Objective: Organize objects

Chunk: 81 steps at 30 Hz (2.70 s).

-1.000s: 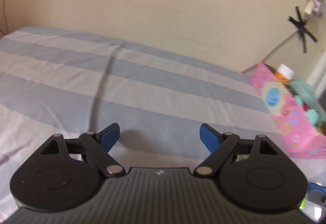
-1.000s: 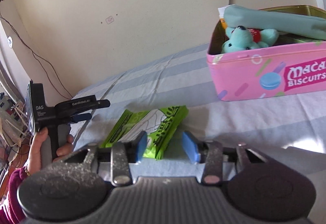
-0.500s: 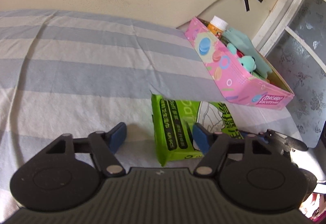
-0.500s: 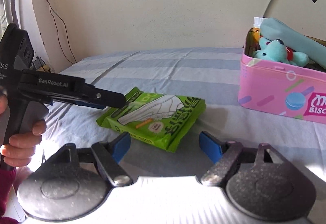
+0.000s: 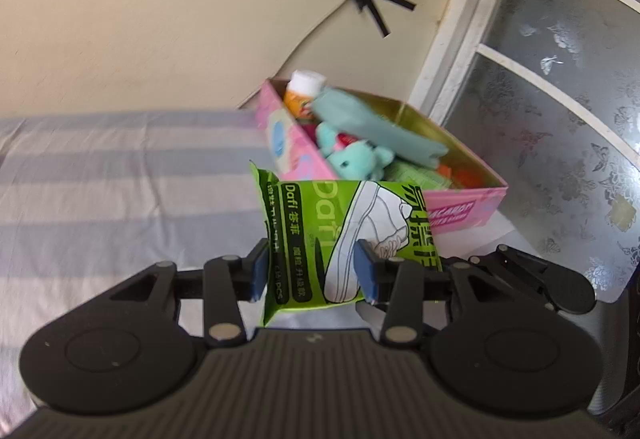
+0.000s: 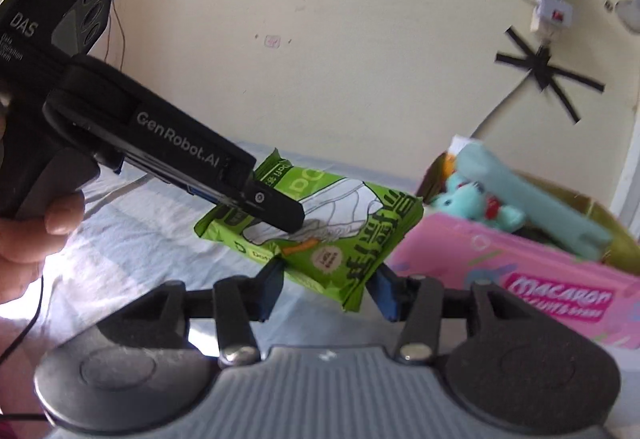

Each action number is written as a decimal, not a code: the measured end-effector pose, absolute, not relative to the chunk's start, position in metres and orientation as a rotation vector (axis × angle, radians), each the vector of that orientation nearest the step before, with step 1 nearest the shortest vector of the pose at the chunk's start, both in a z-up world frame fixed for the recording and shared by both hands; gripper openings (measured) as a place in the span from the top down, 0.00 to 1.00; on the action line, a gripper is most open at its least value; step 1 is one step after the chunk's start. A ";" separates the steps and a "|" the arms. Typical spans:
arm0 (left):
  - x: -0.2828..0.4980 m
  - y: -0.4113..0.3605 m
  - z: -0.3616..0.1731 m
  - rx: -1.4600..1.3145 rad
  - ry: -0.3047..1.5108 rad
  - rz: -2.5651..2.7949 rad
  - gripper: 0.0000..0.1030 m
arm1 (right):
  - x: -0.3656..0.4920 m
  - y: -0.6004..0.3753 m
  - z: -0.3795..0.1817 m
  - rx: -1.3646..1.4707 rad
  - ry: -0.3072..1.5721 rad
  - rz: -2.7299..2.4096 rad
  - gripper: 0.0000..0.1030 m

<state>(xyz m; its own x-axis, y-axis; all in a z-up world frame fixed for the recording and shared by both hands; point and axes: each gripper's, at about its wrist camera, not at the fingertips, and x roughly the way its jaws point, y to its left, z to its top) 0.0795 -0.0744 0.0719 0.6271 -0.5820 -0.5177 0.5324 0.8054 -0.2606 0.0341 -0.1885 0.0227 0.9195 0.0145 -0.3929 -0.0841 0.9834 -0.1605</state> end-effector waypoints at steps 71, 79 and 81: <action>0.040 -0.066 0.015 0.147 0.601 -0.259 0.00 | 0.001 -0.233 0.014 0.402 0.434 -0.214 0.00; 0.041 -0.071 0.011 0.184 0.616 -0.249 0.00 | 0.003 -0.236 0.010 0.424 0.450 -0.214 0.00; 0.041 -0.073 0.011 0.199 0.618 -0.244 0.00 | 0.003 -0.237 0.009 0.434 0.450 -0.217 0.00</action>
<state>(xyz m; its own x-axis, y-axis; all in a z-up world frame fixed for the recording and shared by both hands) 0.0409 -0.0735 0.0108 0.7880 -0.1657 -0.5930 0.2839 0.9524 0.1110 0.0028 -0.2373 0.0089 0.8797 -0.1079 -0.4632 0.2960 0.8866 0.3555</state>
